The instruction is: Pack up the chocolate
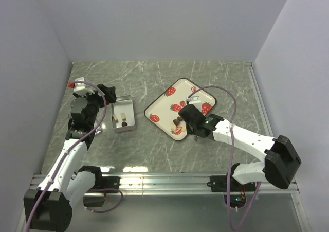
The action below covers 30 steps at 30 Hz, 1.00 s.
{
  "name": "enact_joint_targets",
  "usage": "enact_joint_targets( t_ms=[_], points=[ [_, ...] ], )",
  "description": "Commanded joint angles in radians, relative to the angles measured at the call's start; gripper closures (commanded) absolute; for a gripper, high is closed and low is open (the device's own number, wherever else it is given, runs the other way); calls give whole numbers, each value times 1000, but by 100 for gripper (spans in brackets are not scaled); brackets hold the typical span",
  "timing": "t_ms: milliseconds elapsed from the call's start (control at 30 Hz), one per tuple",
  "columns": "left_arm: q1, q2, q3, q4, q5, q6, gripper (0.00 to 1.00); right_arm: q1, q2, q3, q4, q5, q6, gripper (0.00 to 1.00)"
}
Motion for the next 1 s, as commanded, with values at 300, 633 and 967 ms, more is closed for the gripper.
enact_joint_targets(
  t_ms=[300,633,967],
  points=[
    [-3,1,34,36,18,-5,0,-6,-69,50,-2,41,-21,71],
    [-3,4,34,36,16,-5,1,46,-26,178,-11,60,-61,71],
    [-3,-4,32,27,5,-5,1,193,164,448,-9,52,-141,70]
  ],
)
